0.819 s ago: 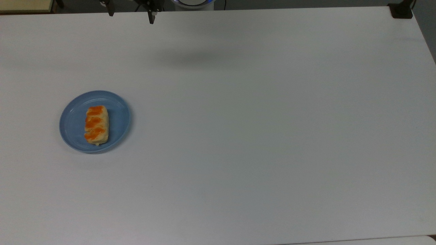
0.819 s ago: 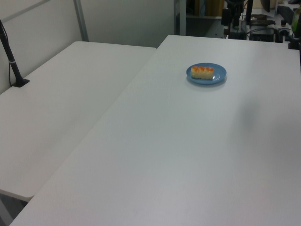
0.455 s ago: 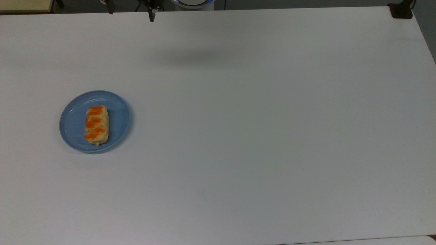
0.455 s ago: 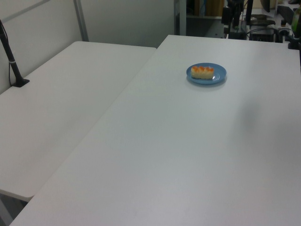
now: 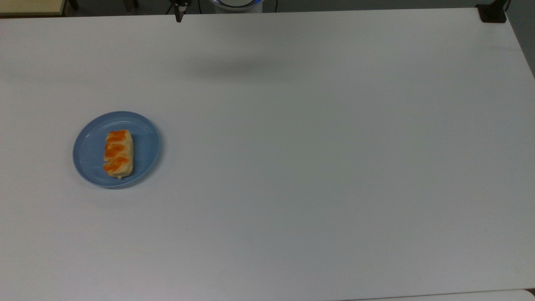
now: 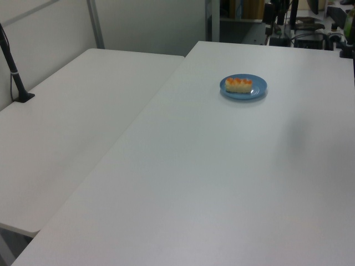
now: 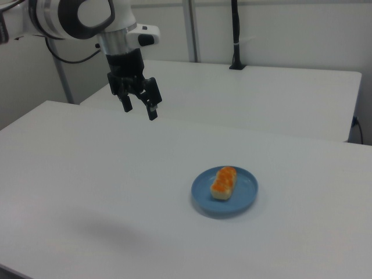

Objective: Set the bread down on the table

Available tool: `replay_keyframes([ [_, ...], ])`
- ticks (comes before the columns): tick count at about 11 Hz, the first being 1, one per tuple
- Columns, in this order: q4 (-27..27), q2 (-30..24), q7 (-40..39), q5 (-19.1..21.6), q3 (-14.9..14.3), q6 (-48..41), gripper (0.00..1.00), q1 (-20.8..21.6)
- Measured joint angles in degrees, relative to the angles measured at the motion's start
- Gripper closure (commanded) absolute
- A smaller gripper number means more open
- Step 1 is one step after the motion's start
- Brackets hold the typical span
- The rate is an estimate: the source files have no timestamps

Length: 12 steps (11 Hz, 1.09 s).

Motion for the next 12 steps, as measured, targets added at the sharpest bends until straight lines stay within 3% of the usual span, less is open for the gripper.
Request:
replay_keyframes([
  [12,0.45,-0.15,-1.32,0.0,-0.05,-1.33,0.0,-0.36],
])
